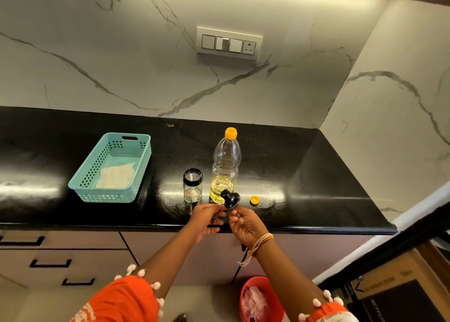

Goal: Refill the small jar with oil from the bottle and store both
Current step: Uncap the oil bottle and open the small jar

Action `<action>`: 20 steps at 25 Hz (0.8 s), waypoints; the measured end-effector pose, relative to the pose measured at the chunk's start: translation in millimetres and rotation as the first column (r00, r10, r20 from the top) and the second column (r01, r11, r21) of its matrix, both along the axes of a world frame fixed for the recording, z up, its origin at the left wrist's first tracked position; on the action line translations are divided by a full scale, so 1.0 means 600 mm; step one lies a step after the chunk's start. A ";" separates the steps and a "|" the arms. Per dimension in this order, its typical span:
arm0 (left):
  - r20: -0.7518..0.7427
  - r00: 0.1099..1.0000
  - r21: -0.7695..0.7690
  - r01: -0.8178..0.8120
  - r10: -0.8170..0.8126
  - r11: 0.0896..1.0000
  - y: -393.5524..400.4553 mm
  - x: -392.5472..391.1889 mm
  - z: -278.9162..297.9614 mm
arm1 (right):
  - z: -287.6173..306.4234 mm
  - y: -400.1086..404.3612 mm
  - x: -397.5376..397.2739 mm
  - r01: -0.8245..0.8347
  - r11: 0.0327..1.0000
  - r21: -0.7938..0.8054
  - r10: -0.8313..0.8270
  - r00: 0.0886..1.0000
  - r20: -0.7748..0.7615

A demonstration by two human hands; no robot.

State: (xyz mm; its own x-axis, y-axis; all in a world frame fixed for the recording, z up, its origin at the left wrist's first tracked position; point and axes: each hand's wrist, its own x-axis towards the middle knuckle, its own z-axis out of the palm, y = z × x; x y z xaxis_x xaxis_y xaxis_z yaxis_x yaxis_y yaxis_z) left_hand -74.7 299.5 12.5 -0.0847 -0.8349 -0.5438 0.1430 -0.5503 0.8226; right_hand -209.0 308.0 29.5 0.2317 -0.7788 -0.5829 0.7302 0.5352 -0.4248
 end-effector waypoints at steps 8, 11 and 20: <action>-0.130 0.991 0.118 0.035 -0.020 0.992 -0.014 -0.040 0.000 | -0.025 0.000 -0.045 0.023 0.999 0.031 -0.025 0.997 0.071; -0.146 0.989 0.147 0.031 -0.010 0.989 -0.021 -0.051 -0.003 | -0.038 -0.003 -0.056 0.005 0.999 0.048 -0.003 0.999 -0.043; 0.065 0.997 0.246 0.018 -0.035 0.969 -0.058 -0.088 -0.017 | -0.052 -0.035 -0.072 0.125 0.991 0.047 -0.057 0.714 -0.698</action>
